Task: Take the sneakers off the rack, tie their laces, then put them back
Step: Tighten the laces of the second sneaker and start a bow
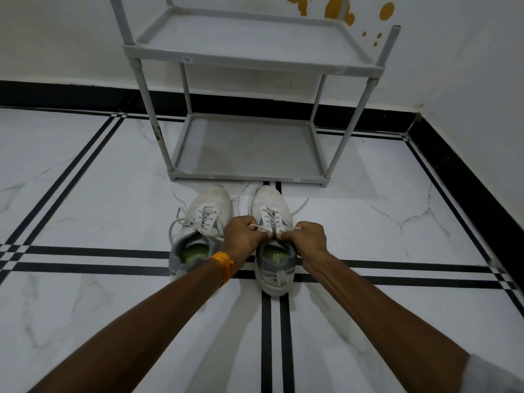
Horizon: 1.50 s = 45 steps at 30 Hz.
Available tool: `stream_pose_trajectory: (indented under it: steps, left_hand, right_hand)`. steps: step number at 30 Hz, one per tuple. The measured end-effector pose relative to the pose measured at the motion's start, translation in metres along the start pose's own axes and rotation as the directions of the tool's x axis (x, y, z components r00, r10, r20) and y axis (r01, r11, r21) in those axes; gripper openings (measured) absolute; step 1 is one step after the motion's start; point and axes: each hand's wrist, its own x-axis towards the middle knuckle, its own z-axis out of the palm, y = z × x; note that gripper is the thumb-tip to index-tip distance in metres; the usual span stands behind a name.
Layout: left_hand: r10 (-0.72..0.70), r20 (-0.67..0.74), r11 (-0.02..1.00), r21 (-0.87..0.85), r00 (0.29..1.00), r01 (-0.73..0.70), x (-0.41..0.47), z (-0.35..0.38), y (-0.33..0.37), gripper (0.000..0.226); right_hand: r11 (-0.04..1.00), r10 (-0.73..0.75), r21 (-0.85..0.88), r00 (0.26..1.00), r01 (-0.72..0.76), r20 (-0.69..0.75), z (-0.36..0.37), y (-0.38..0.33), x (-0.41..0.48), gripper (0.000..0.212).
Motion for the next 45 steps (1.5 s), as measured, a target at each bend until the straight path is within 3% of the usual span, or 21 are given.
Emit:
stream_pose_trajectory:
  steps: [7,10,12,15,19,22,24,26,27,28,29,31,33,35,37,40,43,45]
  left_hand:
    - [0.149,0.001,0.95,0.276,0.989,-0.143,0.001,-0.026,0.01,0.037]
    - [0.283,0.108,0.754,0.589,0.953,-0.291,0.004,-0.046,0.038,0.032]
    - [0.349,0.152,0.649,0.673,0.925,-0.356,0.006,-0.063,0.062,0.032]
    - [0.439,0.242,0.607,0.63,0.865,-0.484,0.007,-0.079,0.098,0.025]
    - [0.436,0.295,0.761,0.384,0.85,-0.523,-0.001,-0.071,0.121,0.024]
    - [0.502,0.358,0.744,0.285,0.787,-0.604,-0.004,-0.062,0.113,0.015]
    - [0.621,0.448,0.556,0.327,0.644,-0.764,-0.004,-0.056,0.106,0.015]
    - [0.671,0.569,0.243,0.436,0.475,-0.867,-0.001,-0.048,0.104,0.015]
    - [0.66,0.621,0.094,0.491,0.423,-0.866,0.0,-0.044,0.106,0.013]
    - [0.631,0.653,-0.012,0.548,0.419,-0.836,0.001,-0.041,0.11,0.011]
    - [0.604,0.648,-0.052,0.613,0.464,-0.788,0.003,-0.041,0.117,0.012]
    - [0.584,0.523,0.023,0.754,0.621,-0.657,0.009,-0.045,0.131,0.017]
    - [0.523,0.333,0.317,0.778,0.784,-0.542,0.017,-0.052,0.141,0.015]
    - [0.34,0.267,0.669,0.605,0.902,-0.431,0.023,-0.057,0.145,0.016]
    - [0.198,0.292,0.862,0.403,0.936,-0.308,0.022,-0.058,0.144,0.022]
    - [0.101,0.34,0.949,0.249,0.935,-0.193,0.019,-0.059,0.143,0.017]
    - [0.114,0.356,0.964,0.185,0.928,-0.19,0.018,-0.058,0.144,0.018]
    - [0.1,0.369,0.978,0.136,0.924,-0.161,0.018,-0.06,0.144,0.017]
  right_hand:
    - [0.997,-0.031,-0.07,0.997,0.036,0.072,0.004,-0.006,-0.005,0.04]
    - [0.94,-0.102,-0.304,0.977,0.156,0.187,-0.017,-0.032,-0.004,0.032]
    - [0.854,-0.128,-0.46,0.954,0.245,0.269,-0.031,-0.058,-0.004,0.043]
    - [0.804,-0.193,-0.491,0.928,0.336,0.318,-0.04,-0.091,-0.007,0.045]
    - [0.911,-0.244,-0.227,0.895,0.343,0.373,-0.038,-0.11,-0.011,0.026]
    - [0.825,-0.345,-0.309,0.854,0.474,0.388,-0.04,-0.12,-0.011,0.022]
    - [0.763,-0.414,-0.343,0.822,0.548,0.39,-0.042,-0.132,-0.012,0.024]
    - [0.704,-0.45,-0.367,0.781,0.609,0.433,-0.043,-0.146,-0.013,0.028]
    - [0.668,-0.459,-0.382,0.758,0.639,0.464,-0.044,-0.151,-0.014,0.028]
    - [0.631,-0.472,-0.395,0.735,0.667,0.487,-0.043,-0.156,-0.015,0.026]
    - [0.603,-0.498,-0.391,0.711,0.695,0.496,-0.042,-0.159,-0.016,0.023]
    - [0.613,-0.578,-0.35,0.705,0.708,0.412,-0.042,-0.159,-0.015,0.014]
    - [0.592,-0.671,-0.406,0.705,0.696,0.23,-0.045,-0.15,-0.008,0.013]
    - [0.523,-0.719,-0.548,0.683,0.653,0.128,-0.048,-0.137,-0.007,0.029]
    - [0.571,-0.628,-0.525,0.748,0.631,0.216,-0.045,-0.126,-0.015,0.029]
    - [0.694,-0.47,-0.386,0.789,0.607,0.396,-0.029,-0.113,-0.022,0.023]
    - [0.665,-0.547,-0.386,0.769,0.64,0.331,-0.026,-0.112,-0.017,0.021]
    - [0.619,-0.555,-0.417,0.746,0.666,0.367,-0.031,-0.117,-0.015,0.018]
